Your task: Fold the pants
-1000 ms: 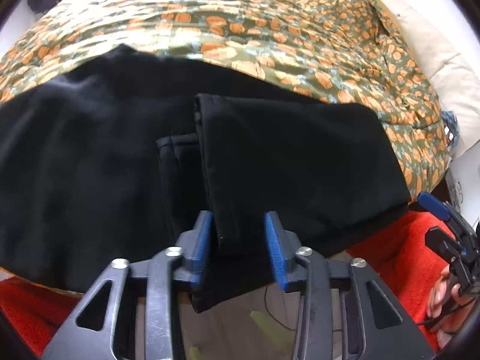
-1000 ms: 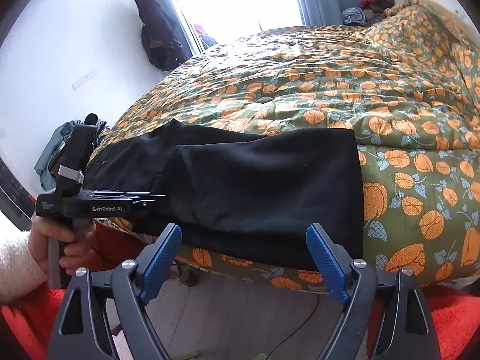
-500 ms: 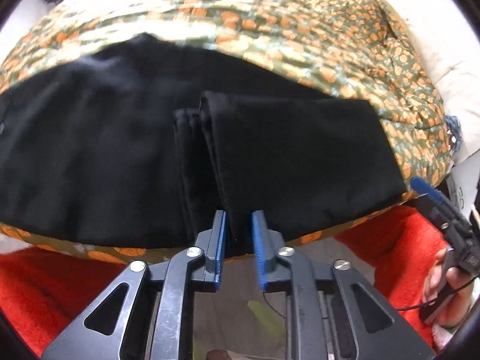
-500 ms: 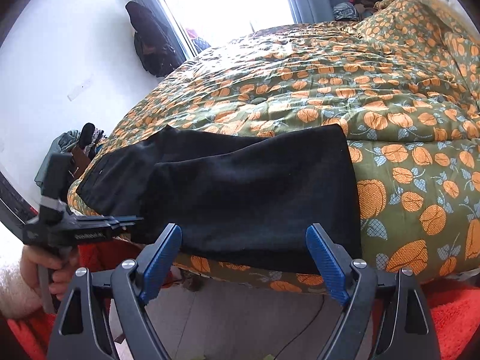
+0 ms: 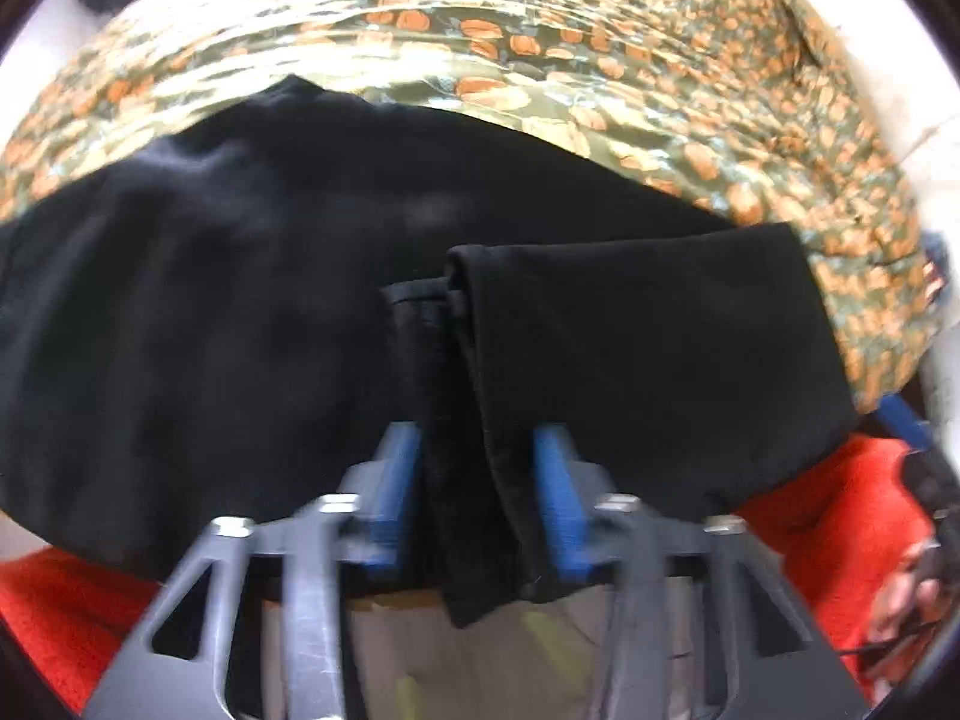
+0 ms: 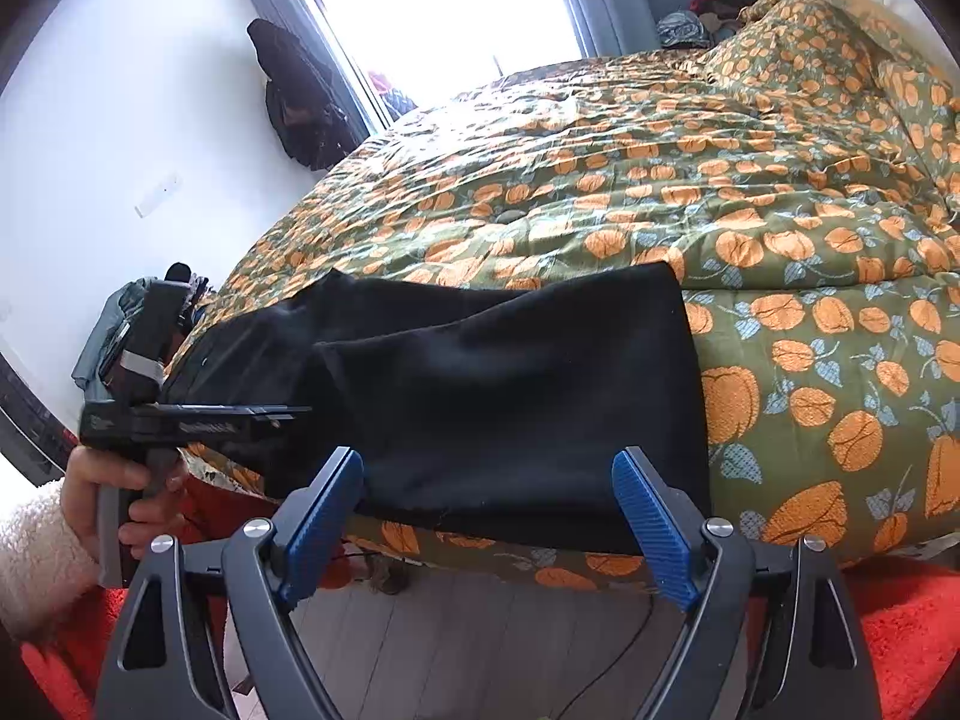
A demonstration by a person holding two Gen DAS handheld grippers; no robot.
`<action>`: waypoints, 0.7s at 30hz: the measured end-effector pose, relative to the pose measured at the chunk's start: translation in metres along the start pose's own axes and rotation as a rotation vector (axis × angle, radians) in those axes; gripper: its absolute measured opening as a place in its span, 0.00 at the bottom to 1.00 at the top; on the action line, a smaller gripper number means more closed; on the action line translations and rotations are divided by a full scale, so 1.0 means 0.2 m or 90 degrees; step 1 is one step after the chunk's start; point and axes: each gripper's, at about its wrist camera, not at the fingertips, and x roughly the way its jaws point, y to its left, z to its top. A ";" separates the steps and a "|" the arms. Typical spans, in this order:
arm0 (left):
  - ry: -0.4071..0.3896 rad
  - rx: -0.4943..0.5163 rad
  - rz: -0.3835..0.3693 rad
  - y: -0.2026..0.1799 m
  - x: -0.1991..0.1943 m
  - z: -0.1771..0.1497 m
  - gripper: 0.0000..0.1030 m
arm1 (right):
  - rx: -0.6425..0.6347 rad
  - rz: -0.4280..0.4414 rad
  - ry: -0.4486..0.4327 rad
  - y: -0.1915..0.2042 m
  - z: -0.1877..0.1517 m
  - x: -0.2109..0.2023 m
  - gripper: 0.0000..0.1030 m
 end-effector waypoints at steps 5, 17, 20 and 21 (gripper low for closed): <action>-0.089 0.013 -0.024 -0.02 -0.18 0.11 0.02 | 0.028 -0.013 -0.024 -0.05 0.01 -0.04 0.82; -0.054 -0.005 0.021 0.12 0.01 0.09 0.12 | 0.138 0.154 -0.009 -0.22 0.21 0.02 0.82; -0.048 -0.015 0.016 0.13 -0.02 0.09 0.32 | 0.233 0.163 0.154 -0.35 0.13 0.34 0.83; -0.051 -0.013 0.023 0.13 -0.04 0.09 0.35 | 0.239 0.148 0.185 -0.37 0.11 0.40 0.75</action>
